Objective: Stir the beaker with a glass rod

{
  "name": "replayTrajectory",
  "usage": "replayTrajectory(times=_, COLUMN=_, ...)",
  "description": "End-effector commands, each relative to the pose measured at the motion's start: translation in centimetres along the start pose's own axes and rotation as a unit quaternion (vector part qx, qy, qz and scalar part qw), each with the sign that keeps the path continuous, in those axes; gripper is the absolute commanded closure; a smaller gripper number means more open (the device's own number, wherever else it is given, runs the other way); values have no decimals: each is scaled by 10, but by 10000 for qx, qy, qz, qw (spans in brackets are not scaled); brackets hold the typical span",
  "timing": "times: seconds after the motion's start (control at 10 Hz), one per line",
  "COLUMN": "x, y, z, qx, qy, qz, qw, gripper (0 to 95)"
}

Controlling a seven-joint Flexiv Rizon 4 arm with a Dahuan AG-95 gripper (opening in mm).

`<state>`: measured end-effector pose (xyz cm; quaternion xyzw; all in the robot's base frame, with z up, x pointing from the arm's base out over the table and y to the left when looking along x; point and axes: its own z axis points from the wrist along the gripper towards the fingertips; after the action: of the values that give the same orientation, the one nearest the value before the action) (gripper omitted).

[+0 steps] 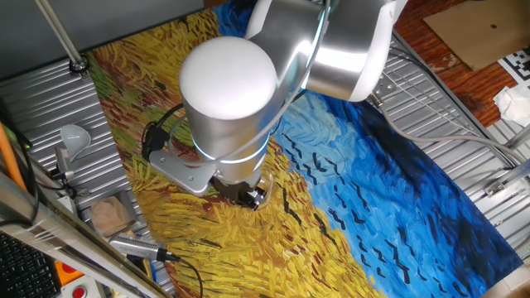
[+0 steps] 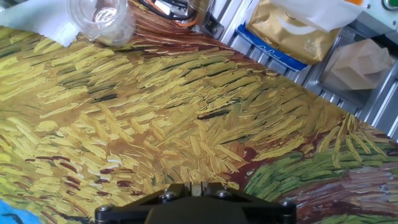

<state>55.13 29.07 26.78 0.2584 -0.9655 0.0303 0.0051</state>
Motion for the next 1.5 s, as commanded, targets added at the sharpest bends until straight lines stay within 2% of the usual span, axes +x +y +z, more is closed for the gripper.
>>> replayTrajectory(times=0.1, x=2, y=-2, z=-2, qx=-15, qy=-15, qz=-40, qw=10000, gripper=950)
replayTrajectory(times=1.5, x=6, y=-9, z=-6, qx=-31, qy=-106, qz=-61, qw=9999, gripper=950)
